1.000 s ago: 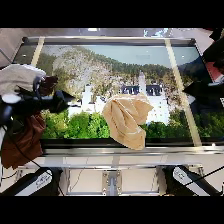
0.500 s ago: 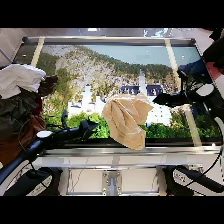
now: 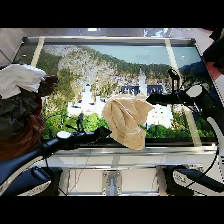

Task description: Fold the shirts.

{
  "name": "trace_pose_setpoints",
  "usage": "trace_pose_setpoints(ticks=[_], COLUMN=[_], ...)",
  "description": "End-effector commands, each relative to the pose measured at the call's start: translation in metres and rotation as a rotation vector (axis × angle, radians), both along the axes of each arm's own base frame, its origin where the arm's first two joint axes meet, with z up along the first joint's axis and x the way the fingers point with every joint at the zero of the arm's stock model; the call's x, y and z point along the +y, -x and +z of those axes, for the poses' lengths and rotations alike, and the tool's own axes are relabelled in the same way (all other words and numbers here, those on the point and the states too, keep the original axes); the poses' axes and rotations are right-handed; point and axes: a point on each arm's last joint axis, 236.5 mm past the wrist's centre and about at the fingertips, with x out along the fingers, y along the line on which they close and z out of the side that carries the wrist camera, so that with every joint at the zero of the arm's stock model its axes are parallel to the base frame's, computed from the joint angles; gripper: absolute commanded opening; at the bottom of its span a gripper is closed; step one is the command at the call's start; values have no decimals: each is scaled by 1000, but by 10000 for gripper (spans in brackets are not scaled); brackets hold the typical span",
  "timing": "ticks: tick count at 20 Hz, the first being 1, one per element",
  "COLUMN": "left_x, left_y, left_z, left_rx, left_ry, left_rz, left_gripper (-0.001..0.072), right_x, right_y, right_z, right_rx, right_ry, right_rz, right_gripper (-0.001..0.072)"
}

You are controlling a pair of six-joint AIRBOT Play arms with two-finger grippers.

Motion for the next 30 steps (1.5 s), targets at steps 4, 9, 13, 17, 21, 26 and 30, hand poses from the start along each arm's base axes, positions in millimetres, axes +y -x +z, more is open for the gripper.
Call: trace_pose_setpoints(ticks=[4,9,13,17,21,26,30], left_x=[-21,-22,-28,-34,-33,-33,-33], left_y=[-2,-4,-12,-19,-20,-20,-20], left_z=[-20,-31,-36,-32,-32,-32,-32], left_rx=[91,120,128,112,112,112,112], left_ry=[5,-7,-13,-4,-4,-4,-4], left_rz=[-11,0,0,-2,-1,-1,0], left_gripper=[705,603,399,11,12,11,11], right_x=[-2,-5,-5,-5,17,50,56], right_y=[0,-4,-5,-12,-24,-45,-46], right_z=[-2,-2,-1,-4,-35,-66,-83], right_rx=[-2,-18,-24,-41,-19,-22,18], right_ry=[19,31,31,36,36,-16,-40], right_rz=[7,-2,-6,-17,0,-41,-60], right_gripper=[526,526,525,526,507,507,508])
